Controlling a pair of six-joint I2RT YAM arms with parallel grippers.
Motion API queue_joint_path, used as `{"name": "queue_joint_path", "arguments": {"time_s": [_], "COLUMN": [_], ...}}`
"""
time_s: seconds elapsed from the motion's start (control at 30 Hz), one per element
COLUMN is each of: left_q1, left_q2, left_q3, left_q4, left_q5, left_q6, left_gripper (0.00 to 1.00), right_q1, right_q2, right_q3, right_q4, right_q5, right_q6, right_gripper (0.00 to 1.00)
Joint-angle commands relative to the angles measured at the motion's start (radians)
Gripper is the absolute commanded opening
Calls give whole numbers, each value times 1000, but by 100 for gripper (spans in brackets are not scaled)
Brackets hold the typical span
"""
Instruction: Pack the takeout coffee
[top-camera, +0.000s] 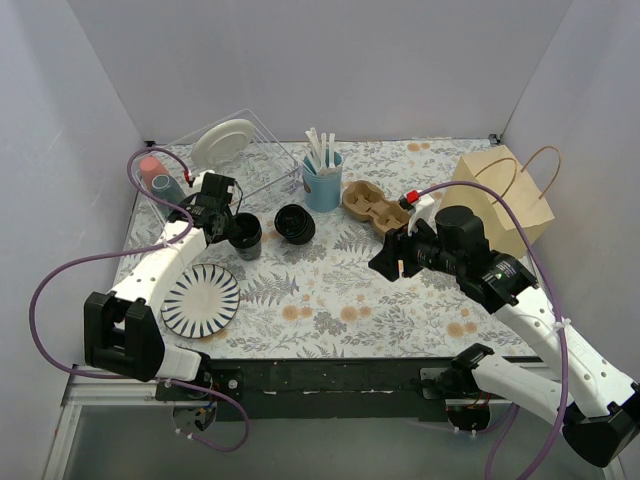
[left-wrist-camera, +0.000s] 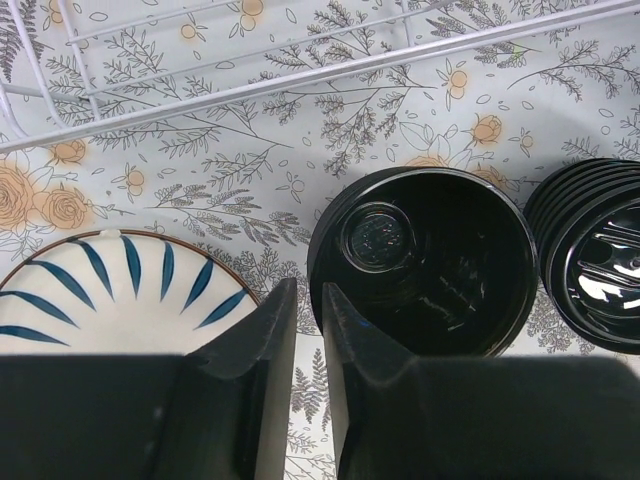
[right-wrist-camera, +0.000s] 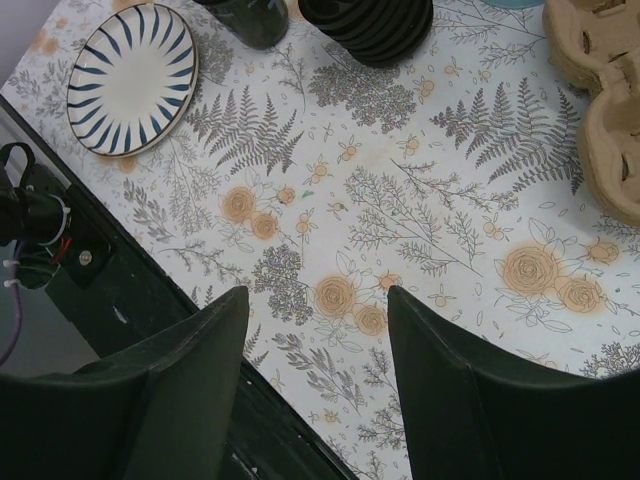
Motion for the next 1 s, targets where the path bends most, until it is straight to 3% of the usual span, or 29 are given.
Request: {"name": "queue_joint_path", "arguments": {"time_s": [0.0,0.33,0.4,0.97], "left_q1": [5,4,5,5], "left_q2": [4,13,14,13], "left_q3": [-5,4,13,114], "left_q4": [14,11,6,-44], "left_q5": [-31,-17,-14,50], "left_q6": [11,15,17,51], "left_gripper": [15,6,0,0], "right_q1": [-4,-5,-4,-4], "right_q2": [1,3,4,21], "right_q3": [-8,-8,-8,4], "right_q4": [44,37,35,37], "right_q5": [-12,-6,-3,-5], "right_q6": [-10,-20,-23,-28], "right_gripper": [65,65,65,66]}}
